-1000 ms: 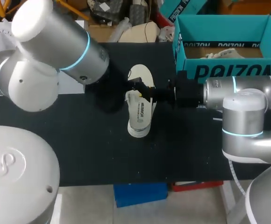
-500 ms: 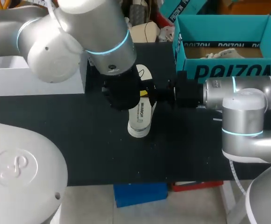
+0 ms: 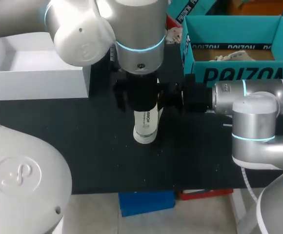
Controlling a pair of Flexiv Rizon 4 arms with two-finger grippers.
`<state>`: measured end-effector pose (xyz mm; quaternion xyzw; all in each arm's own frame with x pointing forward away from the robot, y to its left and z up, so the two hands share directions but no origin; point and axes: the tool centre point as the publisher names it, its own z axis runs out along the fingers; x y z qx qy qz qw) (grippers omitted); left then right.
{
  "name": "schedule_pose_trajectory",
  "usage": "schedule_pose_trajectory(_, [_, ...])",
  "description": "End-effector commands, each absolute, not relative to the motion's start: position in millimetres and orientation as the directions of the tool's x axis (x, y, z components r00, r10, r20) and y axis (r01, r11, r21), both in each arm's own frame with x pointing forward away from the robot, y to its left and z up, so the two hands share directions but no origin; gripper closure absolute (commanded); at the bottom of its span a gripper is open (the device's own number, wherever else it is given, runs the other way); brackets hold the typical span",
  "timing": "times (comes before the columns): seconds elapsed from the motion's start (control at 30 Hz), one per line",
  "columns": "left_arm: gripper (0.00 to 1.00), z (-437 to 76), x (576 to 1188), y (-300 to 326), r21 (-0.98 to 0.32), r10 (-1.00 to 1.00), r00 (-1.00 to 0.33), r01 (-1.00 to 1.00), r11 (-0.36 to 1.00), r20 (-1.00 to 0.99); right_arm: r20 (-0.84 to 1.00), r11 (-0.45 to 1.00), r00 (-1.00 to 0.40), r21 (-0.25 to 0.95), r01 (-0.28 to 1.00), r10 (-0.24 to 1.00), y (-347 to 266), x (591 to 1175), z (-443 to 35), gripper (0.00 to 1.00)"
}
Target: Take the shoe out of the shoebox, open the shoe tongue, remove and reinsert the insole, then place the shoe into the shoebox
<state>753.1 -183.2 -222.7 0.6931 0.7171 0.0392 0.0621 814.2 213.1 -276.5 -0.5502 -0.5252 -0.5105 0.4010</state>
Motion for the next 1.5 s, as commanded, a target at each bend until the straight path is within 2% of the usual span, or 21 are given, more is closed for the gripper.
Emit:
schedule_pose_trajectory(0.03, [0.00,-227,762,-185,0.137,0.998,-0.030,0.990,0.037,-0.051,0.983,-0.130,-0.072,0.095,0.987,0.170,215,814,-276,1.00])
schedule_pose_trajectory(0.93, [0.00,-210,920,-195,0.166,0.994,-0.023,0.985,0.041,-0.106,0.983,-0.130,-0.072,0.095,0.987,0.170,215,814,-276,1.00])
schedule_pose_trajectory(1.1, [0.00,-218,942,-195,0.135,0.991,-0.042,0.989,0.060,-0.129,0.983,-0.130,-0.072,0.095,0.987,0.170,215,814,-276,1.00])
schedule_pose_trajectory(1.27, [0.00,-214,942,-189,0.152,0.992,-0.048,0.986,0.066,-0.119,0.983,-0.130,-0.072,0.095,0.987,0.170,215,814,-276,1.00])
schedule_pose_trajectory(1.5, [0.00,-211,905,-181,0.159,0.991,-0.042,0.985,0.062,-0.127,0.983,-0.130,-0.072,0.095,0.987,0.170,215,814,-276,1.00])
